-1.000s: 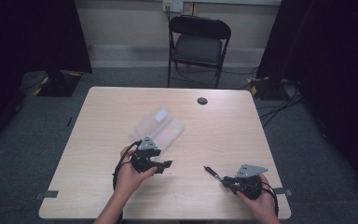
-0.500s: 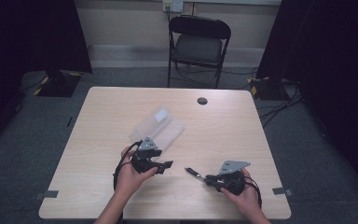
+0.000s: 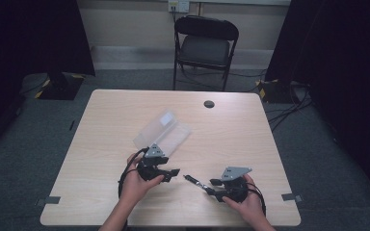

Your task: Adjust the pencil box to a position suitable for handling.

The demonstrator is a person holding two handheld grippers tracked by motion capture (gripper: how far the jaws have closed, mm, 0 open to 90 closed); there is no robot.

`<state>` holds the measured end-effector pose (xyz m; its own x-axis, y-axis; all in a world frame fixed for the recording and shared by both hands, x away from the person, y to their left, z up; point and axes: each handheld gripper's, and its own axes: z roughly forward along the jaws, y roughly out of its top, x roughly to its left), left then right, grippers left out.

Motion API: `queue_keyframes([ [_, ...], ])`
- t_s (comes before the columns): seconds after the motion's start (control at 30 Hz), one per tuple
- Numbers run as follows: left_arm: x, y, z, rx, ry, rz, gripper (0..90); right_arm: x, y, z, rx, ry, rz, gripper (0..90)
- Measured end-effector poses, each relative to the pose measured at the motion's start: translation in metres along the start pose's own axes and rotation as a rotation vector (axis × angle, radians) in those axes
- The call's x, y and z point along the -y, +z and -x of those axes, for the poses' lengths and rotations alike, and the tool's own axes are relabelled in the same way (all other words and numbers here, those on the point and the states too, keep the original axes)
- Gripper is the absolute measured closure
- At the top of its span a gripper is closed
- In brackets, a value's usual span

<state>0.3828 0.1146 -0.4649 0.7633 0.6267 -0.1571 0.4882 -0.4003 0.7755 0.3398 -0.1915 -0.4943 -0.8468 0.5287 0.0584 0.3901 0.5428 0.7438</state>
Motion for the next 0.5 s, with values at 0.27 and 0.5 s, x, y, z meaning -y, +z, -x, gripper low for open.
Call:
queue_keyframes([
  [0.27, 0.0, 0.01, 0.003, 0.024, 0.018, -0.019, 30.6, 0.014, -0.018, 0.007, 0.057, 0.018, -0.018, 43.6],
  [0.5, 0.001, 0.018, 0.008, 0.046, 0.051, -0.009, 28.3, 0.027, -0.031, 0.023, 0.126, 0.05, -0.011, 37.8],
])
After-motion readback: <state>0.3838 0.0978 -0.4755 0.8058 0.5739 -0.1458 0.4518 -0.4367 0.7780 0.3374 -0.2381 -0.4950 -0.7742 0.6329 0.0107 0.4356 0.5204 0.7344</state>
